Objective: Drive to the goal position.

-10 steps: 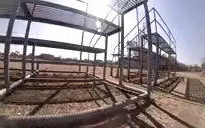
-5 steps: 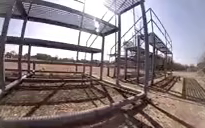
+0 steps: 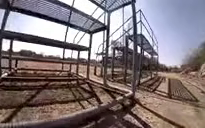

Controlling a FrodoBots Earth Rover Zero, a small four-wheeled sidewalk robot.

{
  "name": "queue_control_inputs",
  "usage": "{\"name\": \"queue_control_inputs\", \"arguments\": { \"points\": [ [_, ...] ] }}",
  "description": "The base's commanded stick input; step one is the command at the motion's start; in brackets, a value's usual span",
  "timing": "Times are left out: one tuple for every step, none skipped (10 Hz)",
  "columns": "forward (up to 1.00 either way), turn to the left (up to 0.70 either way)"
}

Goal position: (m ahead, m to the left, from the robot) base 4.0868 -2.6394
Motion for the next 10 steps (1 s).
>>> {"name": "queue_control_inputs", "arguments": {
  "points": [
    [0.42, -0.42],
    [0.0, 0.0],
    [0.0, -0.18],
    [0.0, -0.5],
    [0.0, -0.5],
    [0.0, -0.5],
    [0.0, -0.5],
    [0.0, -0.5],
    [0.0, -0.5],
    [0.0, -0.32]
  ]
}}
